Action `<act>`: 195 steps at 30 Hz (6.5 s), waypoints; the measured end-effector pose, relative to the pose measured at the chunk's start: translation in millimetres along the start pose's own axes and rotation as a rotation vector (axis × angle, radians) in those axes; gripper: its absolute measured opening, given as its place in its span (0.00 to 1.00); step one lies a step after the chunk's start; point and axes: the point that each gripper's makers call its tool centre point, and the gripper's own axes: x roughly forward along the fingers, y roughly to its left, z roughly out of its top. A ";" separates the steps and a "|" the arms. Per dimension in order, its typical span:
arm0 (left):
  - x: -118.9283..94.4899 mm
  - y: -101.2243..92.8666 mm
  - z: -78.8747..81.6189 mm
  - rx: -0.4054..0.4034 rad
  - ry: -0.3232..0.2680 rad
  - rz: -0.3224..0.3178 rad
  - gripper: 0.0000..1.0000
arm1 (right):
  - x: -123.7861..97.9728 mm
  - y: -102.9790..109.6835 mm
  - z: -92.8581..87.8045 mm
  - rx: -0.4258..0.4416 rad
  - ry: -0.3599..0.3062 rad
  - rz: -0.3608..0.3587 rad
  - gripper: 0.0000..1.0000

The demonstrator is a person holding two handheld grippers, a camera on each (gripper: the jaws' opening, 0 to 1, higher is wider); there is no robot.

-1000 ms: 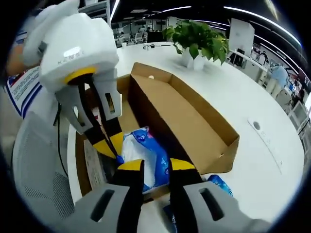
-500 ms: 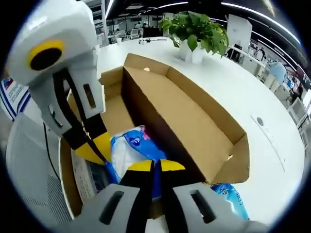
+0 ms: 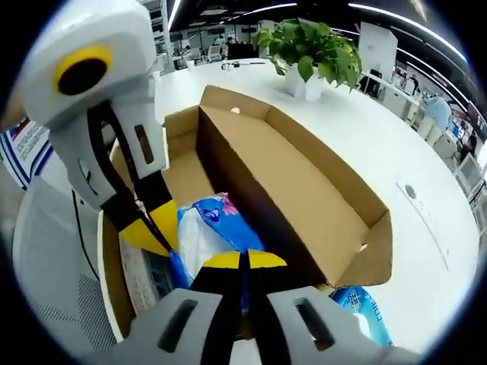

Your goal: Operate the shoe box by opening the lid, removing the specified soft item, and placing it in the target area until the item is outside and the box remains undamaged.

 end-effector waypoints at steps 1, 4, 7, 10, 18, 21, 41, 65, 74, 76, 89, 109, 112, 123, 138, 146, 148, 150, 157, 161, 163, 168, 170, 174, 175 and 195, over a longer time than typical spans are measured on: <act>-1.8 0.6 0.1 0.002 0.006 0.008 0.00 | -0.5 0.7 1.0 -0.001 -0.003 0.002 0.00; -7.0 2.1 1.4 0.000 0.014 0.024 0.00 | -4.1 2.4 6.0 -0.001 -0.018 0.002 0.00; -14.1 3.3 3.5 -0.009 0.007 0.036 0.00 | -9.5 3.0 13.0 0.002 -0.039 0.004 0.00; -21.4 4.6 4.4 -0.014 0.004 0.059 0.00 | -15.0 6.0 22.5 0.061 -0.083 0.031 0.00; -45.5 3.0 15.8 -0.010 -0.020 0.109 0.00 | -36.5 7.1 42.1 0.067 -0.140 0.049 0.00; -51.9 -1.3 22.2 0.001 -0.030 0.112 0.00 | -46.2 7.3 49.2 0.060 -0.159 0.054 0.00; -71.4 -25.0 85.4 0.066 -0.090 0.087 0.00 | -106.8 -6.4 59.0 -0.023 -0.194 0.026 0.00; -44.0 -51.9 168.2 0.182 -0.135 0.005 0.00 | -181.7 -49.4 16.8 0.006 -0.182 -0.057 0.00; -20.5 -65.7 202.7 0.217 -0.145 -0.041 0.00 | -206.6 -72.1 -10.4 0.040 -0.167 -0.079 0.00; -14.3 -68.3 209.9 0.229 -0.144 -0.048 0.00 | -209.3 -74.9 -14.0 0.045 -0.166 -0.081 0.00; 22.4 -77.6 241.2 0.269 -0.130 -0.097 0.00 | -227.9 -106.8 -54.9 0.079 -0.135 -0.098 0.00; 80.0 -87.9 285.3 0.289 -0.128 -0.210 0.00 | -246.0 -150.8 -108.9 0.127 -0.089 -0.107 0.00; 88.0 -89.8 291.9 0.267 -0.137 -0.245 0.00 | -247.9 -157.2 -116.8 0.132 -0.083 -0.107 0.00; 116.9 -90.9 304.1 0.243 -0.109 -0.300 0.00 | -250.0 -176.4 -143.5 0.147 -0.043 -0.119 0.00; 155.7 -95.3 308.9 0.230 -0.082 -0.305 0.00 | -240.0 -194.4 -175.8 0.168 0.020 -0.151 0.00; 181.3 -94.7 291.1 0.211 -0.059 -0.295 0.00 | -221.6 -194.6 -200.2 0.166 0.077 -0.172 0.00; 185.5 -95.4 288.2 0.208 -0.058 -0.295 0.00 | -217.9 -194.8 -204.1 0.160 0.086 -0.174 0.00; 189.0 -93.8 287.0 0.202 -0.058 -0.289 0.00 | -215.3 -195.4 -207.3 0.158 0.100 -0.174 0.00; 195.9 -90.7 286.0 0.190 -0.054 -0.283 0.00 | -209.7 -200.1 -211.5 0.151 0.118 -0.182 0.00; 197.4 -88.6 287.3 0.176 -0.057 -0.284 0.00 | -208.6 -202.3 -212.3 0.156 0.120 -0.184 0.00; 197.7 -88.3 287.4 0.177 -0.057 -0.282 0.00 | -208.2 -203.2 -213.1 0.154 0.123 -0.186 0.00; 199.1 -85.9 287.5 0.172 -0.059 -0.273 0.00 | -207.9 -206.5 -214.5 0.150 0.127 -0.197 0.00; 199.7 -83.5 288.4 0.182 -0.066 -0.260 0.00 | -207.8 -206.9 -214.6 0.147 0.128 -0.198 0.00; 200.5 -84.1 286.6 0.146 -0.057 -0.272 0.00 | -207.3 -207.3 -215.2 0.147 0.136 -0.203 0.00; 200.5 -84.4 286.2 0.150 -0.058 -0.270 0.00 | -207.0 -207.4 -216.8 0.134 0.147 -0.204 0.00; 182.5 -83.5 289.6 0.188 -0.094 -0.227 0.17 | -224.0 -201.5 -204.9 0.142 0.113 -0.233 0.05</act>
